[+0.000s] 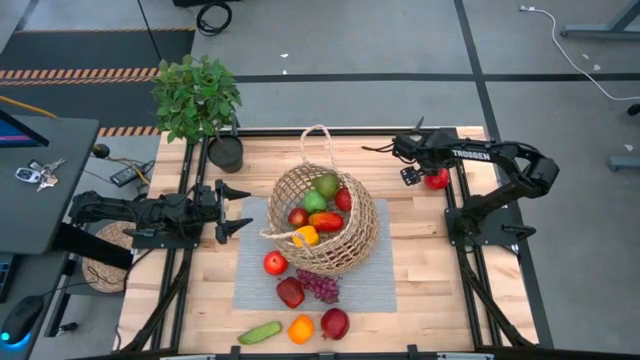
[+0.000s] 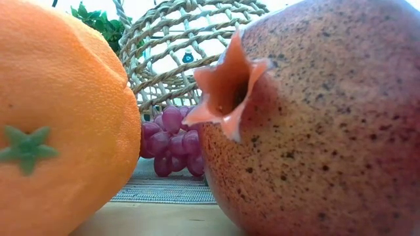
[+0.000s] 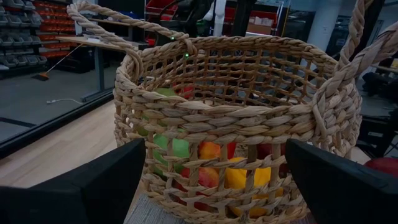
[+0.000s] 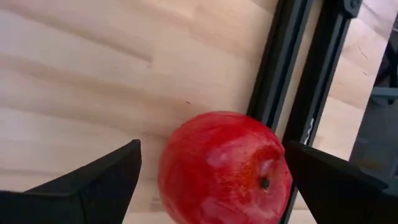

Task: Build produce basket
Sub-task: Put the red apple into the basket

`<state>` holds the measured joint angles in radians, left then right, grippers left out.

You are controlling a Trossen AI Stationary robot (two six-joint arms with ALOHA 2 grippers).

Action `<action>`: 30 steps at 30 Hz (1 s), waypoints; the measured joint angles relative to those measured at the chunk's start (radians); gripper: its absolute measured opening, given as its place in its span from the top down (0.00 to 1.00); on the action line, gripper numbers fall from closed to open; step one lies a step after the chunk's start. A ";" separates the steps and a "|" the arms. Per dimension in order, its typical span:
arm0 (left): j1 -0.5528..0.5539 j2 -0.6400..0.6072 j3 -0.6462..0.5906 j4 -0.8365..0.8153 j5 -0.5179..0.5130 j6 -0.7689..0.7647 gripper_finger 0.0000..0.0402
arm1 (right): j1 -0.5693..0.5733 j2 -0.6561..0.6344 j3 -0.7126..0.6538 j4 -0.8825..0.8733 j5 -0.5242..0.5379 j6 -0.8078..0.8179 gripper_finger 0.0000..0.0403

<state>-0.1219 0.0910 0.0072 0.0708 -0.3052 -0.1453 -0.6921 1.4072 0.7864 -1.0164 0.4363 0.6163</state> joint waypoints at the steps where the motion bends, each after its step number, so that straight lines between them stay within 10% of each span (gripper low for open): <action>1: 0.000 0.000 0.000 0.000 0.000 0.000 0.02 | -0.003 -0.001 -0.007 0.001 0.012 0.010 0.01; 30: 0.000 0.000 0.000 0.000 0.000 0.000 0.02 | -0.013 -0.018 -0.053 0.037 -0.060 -0.037 0.12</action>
<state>-0.1219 0.0911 0.0072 0.0708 -0.3054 -0.1455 -0.7050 1.3897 0.7332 -0.9798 0.3767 0.5797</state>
